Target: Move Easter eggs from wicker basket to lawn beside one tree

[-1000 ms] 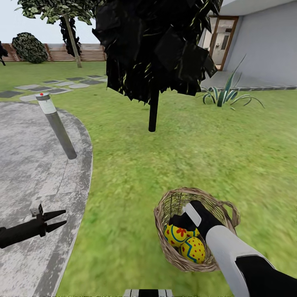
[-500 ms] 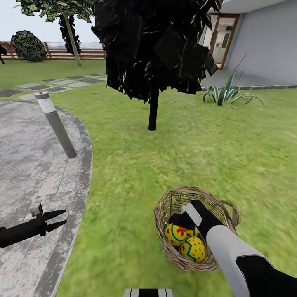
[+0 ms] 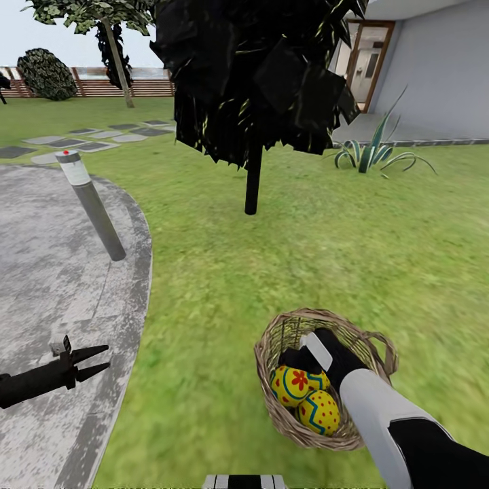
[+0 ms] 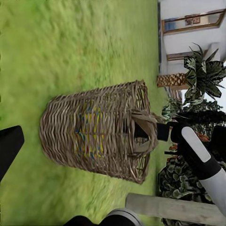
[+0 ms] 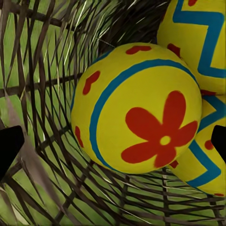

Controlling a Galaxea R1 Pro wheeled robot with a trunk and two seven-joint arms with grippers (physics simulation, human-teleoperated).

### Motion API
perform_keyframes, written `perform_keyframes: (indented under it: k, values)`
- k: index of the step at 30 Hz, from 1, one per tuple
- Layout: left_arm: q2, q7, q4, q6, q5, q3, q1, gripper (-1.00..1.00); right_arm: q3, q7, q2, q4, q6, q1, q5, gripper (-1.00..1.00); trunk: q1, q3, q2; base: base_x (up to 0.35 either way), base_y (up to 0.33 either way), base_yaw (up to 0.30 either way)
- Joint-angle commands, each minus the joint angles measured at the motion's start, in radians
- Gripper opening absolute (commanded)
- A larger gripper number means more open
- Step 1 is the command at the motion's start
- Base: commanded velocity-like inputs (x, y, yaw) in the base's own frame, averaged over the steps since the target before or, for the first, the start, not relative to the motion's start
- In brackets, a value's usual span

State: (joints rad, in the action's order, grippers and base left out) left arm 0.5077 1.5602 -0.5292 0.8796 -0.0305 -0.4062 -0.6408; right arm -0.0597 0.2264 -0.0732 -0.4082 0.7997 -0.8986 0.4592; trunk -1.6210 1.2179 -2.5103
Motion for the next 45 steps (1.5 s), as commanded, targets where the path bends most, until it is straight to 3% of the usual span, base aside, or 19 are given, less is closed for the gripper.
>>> perform_keyframes:
  k: [1, 4, 10, 20, 23, 29, 45]
  values:
    - [0.000, 0.004, 0.000, 0.011, 0.001, 0.000, 0.000, 1.00, -0.006, 0.008, 0.001, -0.001, 0.001, 0.000, 0.010, 1.00, 0.000, 0.005, -0.001, 0.000, 0.000, 0.000]
    - [0.000, 0.004, 0.000, 0.011, 0.001, 0.001, 0.000, 1.00, -0.006, 0.009, 0.002, -0.001, -0.002, 0.000, 0.010, 1.00, -0.002, 0.016, -0.001, 0.000, 0.000, 0.000]
    - [0.000, 0.004, 0.000, 0.012, 0.001, 0.001, 0.000, 1.00, -0.006, 0.010, 0.009, -0.001, -0.008, -0.002, 0.010, 1.00, -0.002, 0.016, -0.001, 0.000, 0.000, 0.000]
    - [-0.001, 0.003, 0.000, 0.010, 0.001, 0.001, 0.000, 1.00, -0.006, 0.010, 0.029, 0.003, -0.034, -0.001, 0.010, 1.00, -0.006, 0.055, -0.004, 0.000, 0.000, 0.000]
    - [-0.001, 0.004, 0.000, 0.010, 0.001, 0.001, -0.001, 1.00, -0.006, 0.010, 0.030, 0.004, -0.035, -0.001, 0.010, 1.00, -0.006, 0.055, -0.004, 0.000, 0.000, 0.000]
    - [-0.001, 0.003, 0.000, 0.009, 0.001, 0.001, 0.000, 1.00, -0.006, 0.010, 0.028, 0.006, -0.038, -0.001, 0.010, 1.00, -0.009, 0.078, -0.005, 0.000, 0.000, 0.000]
    - [-0.001, 0.004, 0.000, 0.008, 0.001, -0.001, -0.001, 1.00, -0.006, 0.010, 0.014, 0.009, -0.056, 0.000, 0.010, 1.00, -0.009, 0.078, -0.005, 0.007, 0.009, 0.000]
